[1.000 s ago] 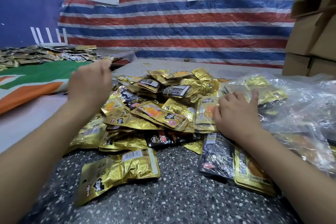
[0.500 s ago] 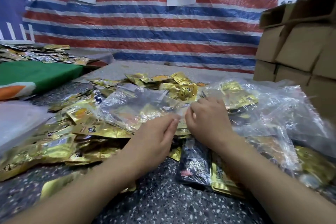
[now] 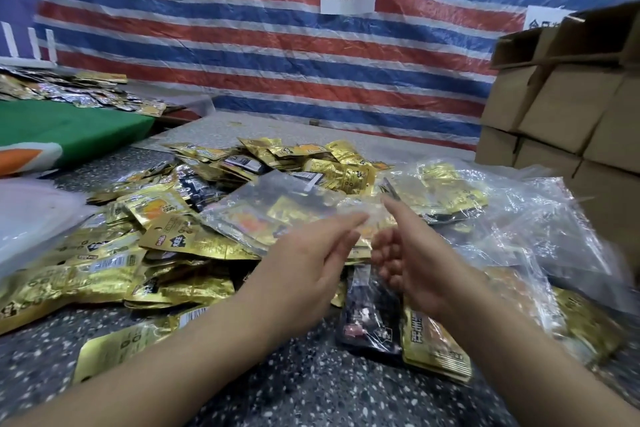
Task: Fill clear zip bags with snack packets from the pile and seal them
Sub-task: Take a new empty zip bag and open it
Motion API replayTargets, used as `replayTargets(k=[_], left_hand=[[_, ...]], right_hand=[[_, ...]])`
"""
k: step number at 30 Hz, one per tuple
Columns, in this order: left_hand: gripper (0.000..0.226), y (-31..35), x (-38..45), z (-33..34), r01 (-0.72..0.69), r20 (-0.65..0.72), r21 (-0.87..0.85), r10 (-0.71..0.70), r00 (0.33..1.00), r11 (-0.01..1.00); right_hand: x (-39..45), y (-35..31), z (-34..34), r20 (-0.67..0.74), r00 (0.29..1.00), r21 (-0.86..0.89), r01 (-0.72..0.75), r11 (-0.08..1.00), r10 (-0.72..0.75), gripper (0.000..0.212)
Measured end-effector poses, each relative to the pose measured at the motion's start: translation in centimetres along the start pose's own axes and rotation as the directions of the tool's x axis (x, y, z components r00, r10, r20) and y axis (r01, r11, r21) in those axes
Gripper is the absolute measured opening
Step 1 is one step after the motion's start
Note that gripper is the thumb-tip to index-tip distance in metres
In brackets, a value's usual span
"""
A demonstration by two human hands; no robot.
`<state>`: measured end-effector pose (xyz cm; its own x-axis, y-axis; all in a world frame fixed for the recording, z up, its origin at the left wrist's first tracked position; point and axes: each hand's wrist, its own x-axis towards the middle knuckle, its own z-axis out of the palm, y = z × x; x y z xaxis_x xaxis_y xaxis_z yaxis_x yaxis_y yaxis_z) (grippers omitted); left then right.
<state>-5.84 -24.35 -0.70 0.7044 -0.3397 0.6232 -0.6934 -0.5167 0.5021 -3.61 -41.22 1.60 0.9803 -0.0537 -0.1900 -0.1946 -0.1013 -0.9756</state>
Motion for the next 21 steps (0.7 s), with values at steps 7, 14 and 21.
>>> replayTargets(k=[7, 14, 21], left_hand=[[0.043, 0.6, 0.1, -0.6, -0.193, 0.205, 0.205, 0.151, 0.967, 0.959], [0.042, 1.2, 0.3, -1.2, -0.305, 0.191, 0.265, 0.261, 0.946, 0.914], [0.040, 1.1, 0.6, -0.9, -0.455, 0.256, 0.300, 0.389, 0.885, 0.838]], right_hand=[[-1.5, -0.4, -1.8, -0.048, 0.999, 0.109, 0.019, 0.994, -0.014, 0.044], [-1.9, 0.2, -1.8, -0.026, 0.999, -0.087, -0.041, 0.995, 0.039, 0.047], [-1.9, 0.5, -1.6, -0.030, 0.997, -0.031, 0.075, 0.997, -0.076, 0.026]])
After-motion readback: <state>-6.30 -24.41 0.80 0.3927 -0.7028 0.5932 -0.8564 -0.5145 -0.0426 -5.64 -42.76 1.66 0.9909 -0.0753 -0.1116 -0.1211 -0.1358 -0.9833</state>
